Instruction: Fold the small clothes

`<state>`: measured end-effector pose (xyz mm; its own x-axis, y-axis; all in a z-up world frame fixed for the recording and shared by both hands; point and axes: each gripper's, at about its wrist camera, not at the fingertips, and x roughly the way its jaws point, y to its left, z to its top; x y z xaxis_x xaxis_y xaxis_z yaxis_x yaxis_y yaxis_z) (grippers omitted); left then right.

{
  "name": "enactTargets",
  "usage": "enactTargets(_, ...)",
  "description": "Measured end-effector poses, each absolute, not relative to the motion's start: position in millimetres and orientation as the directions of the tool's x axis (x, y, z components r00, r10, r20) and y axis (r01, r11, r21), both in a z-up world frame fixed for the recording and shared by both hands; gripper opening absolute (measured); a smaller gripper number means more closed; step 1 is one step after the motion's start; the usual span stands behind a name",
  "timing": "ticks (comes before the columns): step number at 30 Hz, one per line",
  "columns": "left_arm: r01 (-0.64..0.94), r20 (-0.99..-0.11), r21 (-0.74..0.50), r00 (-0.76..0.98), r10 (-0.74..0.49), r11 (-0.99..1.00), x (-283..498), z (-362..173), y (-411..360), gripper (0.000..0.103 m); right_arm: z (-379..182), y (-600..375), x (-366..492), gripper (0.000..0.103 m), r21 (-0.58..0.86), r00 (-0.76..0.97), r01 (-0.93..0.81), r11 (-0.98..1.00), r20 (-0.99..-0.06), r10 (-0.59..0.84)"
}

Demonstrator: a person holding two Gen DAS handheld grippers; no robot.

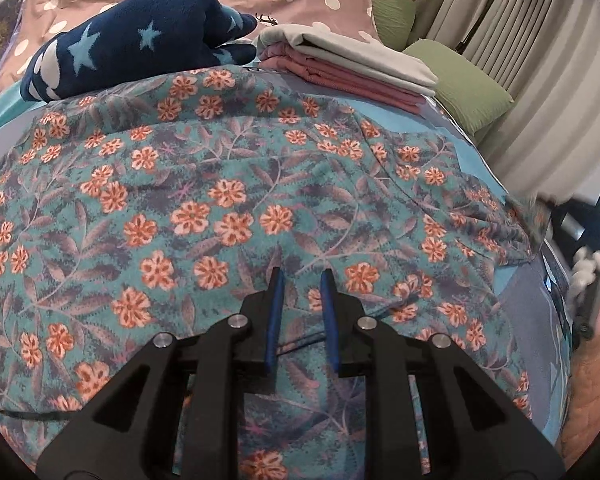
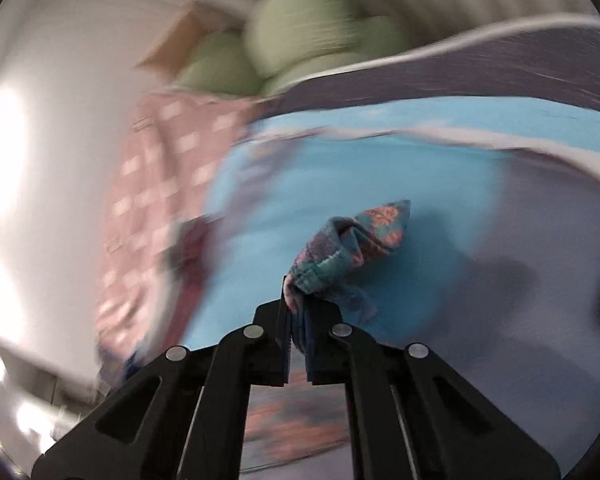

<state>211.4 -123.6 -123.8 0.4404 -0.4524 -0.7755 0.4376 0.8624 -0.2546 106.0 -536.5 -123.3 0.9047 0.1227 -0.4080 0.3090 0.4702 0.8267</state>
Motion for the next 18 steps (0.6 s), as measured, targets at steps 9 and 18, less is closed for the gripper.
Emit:
enactTargets(9, 0.394, -0.739, -0.36, 0.433, -0.516, 0.846, 210, -114, -98, 0.021, -59, -331, 178, 0.006, 0.766, 0.776, -0.172, 0.619, -0.281, 0.564)
enactTargets(18, 0.384, -0.62, -0.545, 0.413, -0.667, 0.745, 194, -101, -41, 0.044, -101, -245, 186, 0.009, 0.62, 0.617, -0.237, 0.748, -0.498, 0.609)
